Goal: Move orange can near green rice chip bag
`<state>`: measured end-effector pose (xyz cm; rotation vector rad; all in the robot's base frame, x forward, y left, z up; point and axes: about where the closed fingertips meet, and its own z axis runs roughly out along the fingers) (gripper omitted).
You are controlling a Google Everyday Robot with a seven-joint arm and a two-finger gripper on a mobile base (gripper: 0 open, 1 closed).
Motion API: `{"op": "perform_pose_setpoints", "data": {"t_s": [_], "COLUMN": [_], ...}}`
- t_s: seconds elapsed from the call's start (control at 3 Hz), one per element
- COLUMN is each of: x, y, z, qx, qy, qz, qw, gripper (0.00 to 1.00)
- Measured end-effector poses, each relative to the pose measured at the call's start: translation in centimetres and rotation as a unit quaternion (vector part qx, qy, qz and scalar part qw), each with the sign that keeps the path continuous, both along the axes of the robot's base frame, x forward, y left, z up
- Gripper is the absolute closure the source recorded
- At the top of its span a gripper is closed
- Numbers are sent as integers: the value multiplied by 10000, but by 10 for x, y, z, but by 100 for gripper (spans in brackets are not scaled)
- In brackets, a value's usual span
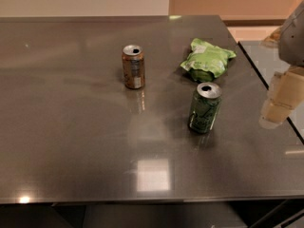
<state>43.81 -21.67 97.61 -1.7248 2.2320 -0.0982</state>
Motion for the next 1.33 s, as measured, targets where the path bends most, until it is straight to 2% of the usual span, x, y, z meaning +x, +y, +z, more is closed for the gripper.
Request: {"op": "perform_pose_setpoints", "data": {"t_s": [0.33,0.67,1.33], "x": [0,15,78], "y": [0,7,44], "z": [0,5,15], "qx": [0,64,415], "qy": [-1,-24,-104], "qz": [0,93,370], "qw": [10000,9999,9984], "gripper": [0,0,0]}}
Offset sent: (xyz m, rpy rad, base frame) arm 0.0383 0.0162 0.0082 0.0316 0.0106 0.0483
